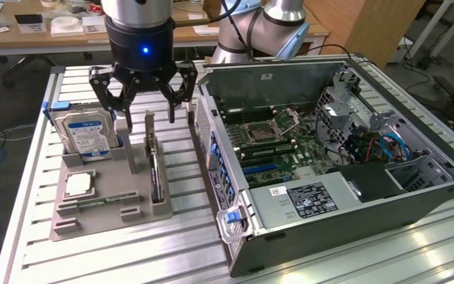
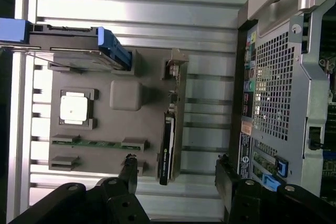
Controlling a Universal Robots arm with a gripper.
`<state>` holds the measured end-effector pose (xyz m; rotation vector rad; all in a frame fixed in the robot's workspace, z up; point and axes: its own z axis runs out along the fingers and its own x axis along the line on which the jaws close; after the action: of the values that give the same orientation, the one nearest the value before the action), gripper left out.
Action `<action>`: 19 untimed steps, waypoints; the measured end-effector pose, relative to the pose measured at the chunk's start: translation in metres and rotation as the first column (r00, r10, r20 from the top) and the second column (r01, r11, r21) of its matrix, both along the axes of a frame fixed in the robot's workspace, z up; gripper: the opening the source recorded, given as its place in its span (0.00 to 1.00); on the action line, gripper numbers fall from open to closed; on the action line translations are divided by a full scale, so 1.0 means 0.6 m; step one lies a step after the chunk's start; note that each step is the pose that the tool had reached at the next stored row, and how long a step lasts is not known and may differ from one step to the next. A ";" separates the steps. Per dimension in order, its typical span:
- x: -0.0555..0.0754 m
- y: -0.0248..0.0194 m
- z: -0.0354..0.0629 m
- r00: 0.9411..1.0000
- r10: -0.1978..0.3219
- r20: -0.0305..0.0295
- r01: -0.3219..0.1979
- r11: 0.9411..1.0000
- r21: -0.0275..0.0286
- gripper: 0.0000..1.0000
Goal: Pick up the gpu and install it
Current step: 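Pick up the gpu and move the gpu toward the slot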
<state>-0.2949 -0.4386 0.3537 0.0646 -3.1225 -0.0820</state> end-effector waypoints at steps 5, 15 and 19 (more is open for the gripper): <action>0.000 -0.0018 -0.013 1.000 0.000 0.000 0.000 1.000 0.000 0.71; 0.000 -0.0027 -0.039 1.000 0.000 0.000 0.000 1.000 0.000 0.71; 0.000 -0.0034 -0.047 1.000 0.000 0.000 0.000 1.000 0.000 0.71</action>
<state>-0.2949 -0.4407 0.3255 0.0647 -3.1225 -0.0821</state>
